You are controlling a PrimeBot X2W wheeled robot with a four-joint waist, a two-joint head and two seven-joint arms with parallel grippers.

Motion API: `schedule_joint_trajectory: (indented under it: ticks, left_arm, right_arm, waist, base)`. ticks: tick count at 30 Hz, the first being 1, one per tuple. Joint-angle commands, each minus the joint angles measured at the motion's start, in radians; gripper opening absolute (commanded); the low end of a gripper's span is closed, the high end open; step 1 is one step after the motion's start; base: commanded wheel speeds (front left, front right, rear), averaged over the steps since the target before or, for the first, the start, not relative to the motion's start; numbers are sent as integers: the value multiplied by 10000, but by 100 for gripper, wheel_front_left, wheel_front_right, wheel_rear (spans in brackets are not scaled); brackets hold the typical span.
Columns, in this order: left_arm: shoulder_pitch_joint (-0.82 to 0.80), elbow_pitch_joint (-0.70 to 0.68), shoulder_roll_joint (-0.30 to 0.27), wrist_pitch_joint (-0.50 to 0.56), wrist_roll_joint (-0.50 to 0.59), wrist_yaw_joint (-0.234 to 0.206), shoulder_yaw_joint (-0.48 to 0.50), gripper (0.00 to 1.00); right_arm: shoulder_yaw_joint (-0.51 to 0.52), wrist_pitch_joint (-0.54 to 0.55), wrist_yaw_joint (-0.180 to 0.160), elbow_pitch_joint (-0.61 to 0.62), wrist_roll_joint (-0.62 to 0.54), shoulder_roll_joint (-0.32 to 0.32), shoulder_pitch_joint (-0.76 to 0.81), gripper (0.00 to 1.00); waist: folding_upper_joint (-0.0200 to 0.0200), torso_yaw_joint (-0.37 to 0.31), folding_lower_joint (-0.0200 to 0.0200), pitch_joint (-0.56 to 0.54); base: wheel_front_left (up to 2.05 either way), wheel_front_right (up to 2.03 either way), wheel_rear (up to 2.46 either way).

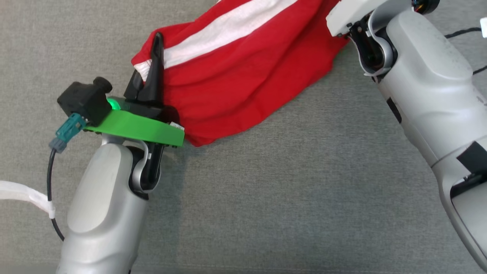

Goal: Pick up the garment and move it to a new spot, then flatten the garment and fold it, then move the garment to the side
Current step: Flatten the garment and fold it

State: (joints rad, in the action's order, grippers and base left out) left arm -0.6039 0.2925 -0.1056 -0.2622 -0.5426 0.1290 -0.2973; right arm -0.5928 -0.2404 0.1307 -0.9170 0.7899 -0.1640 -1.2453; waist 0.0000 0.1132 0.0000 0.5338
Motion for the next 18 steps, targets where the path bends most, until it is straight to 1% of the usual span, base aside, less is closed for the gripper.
schedule_joint_trajectory:
  ticks: [1, 6, 10, 11, 12, 13, 14, 15, 18]
  left_arm:
    - [-243, 54, 98, -29, 120, 22, 12, 0]
    - [-610, 280, 259, -29, 228, 22, -112, 0]
    - [-805, 457, 321, -29, 259, 22, -210, 0]
    - [-818, 555, 322, -28, 322, 22, -255, 0]
    - [-852, 610, 318, -29, 376, 22, -257, 0]
    - [-907, 665, 310, -29, 469, 22, -209, 0]
    - [-910, 773, 320, -29, 580, 22, -207, 67]
    - [-886, 862, 329, -29, 688, 21, -229, 100]
    - [-732, 929, 337, -29, 1057, 21, -186, 100]
  right_arm:
    - [-109, -68, -2, -294, 21, -28, -263, 0]
    - [-495, -134, -2, -1303, -27, 80, -992, 0]
    - [-812, -172, -2, -1728, -46, 173, -1325, 1]
    - [-869, -180, -2, -1794, -16, 186, -1380, 14]
    - [-928, -189, -2, -1869, -3, 200, -1418, 41]
    - [-998, -194, -2, -1996, -25, 203, -1476, 56]
    - [-1052, -205, -2, -2077, -24, 224, -1520, 100]
    - [-1082, -216, -2, -2127, 25, 250, -1512, 100]
    - [-1291, -241, -2, -2200, 79, 226, -1345, 100]
  waist:
    - [0, 400, 0, 424]
    - [0, 593, 0, 690]
    - [0, 617, 0, 793]
    - [0, 607, 0, 796]
    - [0, 597, 0, 796]
    - [0, 584, 0, 789]
    - [0, 571, 0, 773]
    - [0, 564, 0, 741]
    - [0, 533, 0, 590]
  base:
    - [0, 0, 0]
    - [0, 0, 0]
    - [0, 0, 0]
    - [0, 0, 0]
    - [0, 0, 0]
    - [0, 0, 0]
    - [0, 0, 0]
    - [0, 0, 0]
    - [0, 0, 0]
